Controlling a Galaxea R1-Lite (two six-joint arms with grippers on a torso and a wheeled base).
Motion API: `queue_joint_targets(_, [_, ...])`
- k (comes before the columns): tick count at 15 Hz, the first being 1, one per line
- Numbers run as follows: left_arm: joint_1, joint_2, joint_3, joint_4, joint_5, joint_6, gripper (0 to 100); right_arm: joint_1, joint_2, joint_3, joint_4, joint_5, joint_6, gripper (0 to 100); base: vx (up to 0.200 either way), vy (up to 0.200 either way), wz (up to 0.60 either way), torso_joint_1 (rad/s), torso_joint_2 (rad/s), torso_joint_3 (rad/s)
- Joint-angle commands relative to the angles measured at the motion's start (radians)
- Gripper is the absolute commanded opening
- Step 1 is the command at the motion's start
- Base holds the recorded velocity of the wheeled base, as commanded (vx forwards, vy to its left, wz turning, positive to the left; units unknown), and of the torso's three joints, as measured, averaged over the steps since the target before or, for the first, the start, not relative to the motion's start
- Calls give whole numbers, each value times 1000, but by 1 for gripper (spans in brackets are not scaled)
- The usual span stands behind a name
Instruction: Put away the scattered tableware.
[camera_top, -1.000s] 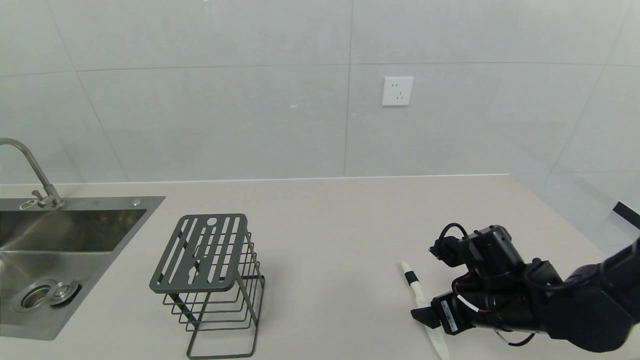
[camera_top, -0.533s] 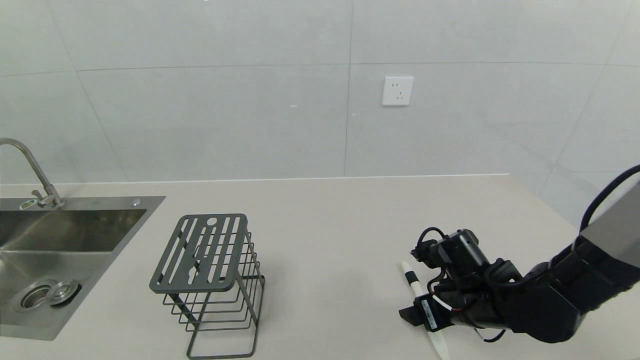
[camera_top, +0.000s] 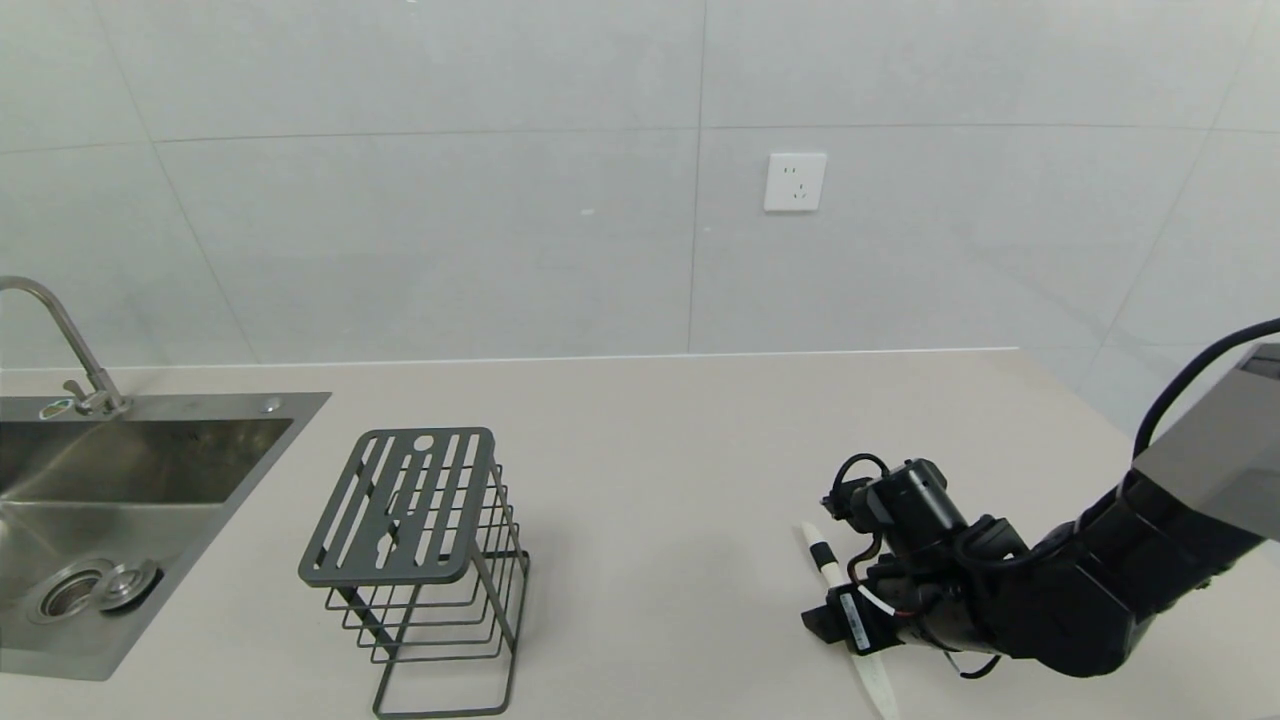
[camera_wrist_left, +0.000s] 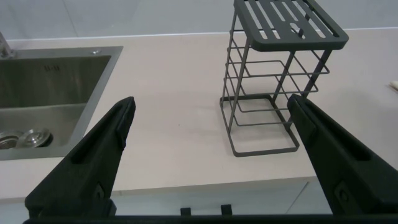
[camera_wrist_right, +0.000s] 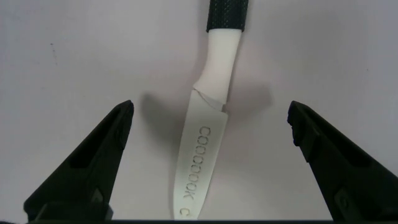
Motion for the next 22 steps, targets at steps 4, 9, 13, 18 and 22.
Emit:
queue_joint_targets(4, [0,1,0,0,0,0,100,13,15,-10,-16,-1,-1,100,0,0,0,0,0,0])
queue_joint_targets(9, [0,1,0,0,0,0,100,22,41,-7,-26,-1,1,100,0,0,0,0,0,0])
queue_joint_targets(13, [0,1,0,0,0,0,100,17,47,13,-25,-1,8,0,0,0,0,0,0,0])
queue_joint_targets(18, [0,1,0,-2,0,-1,100,-3,1,4,-28,1,17,0,0,0,0,0,0,0])
queue_joint_targets(22, [0,1,0,0,0,-1,100,-61,-117,2,-167,44,-18,0,0,0,0,0,0,0])
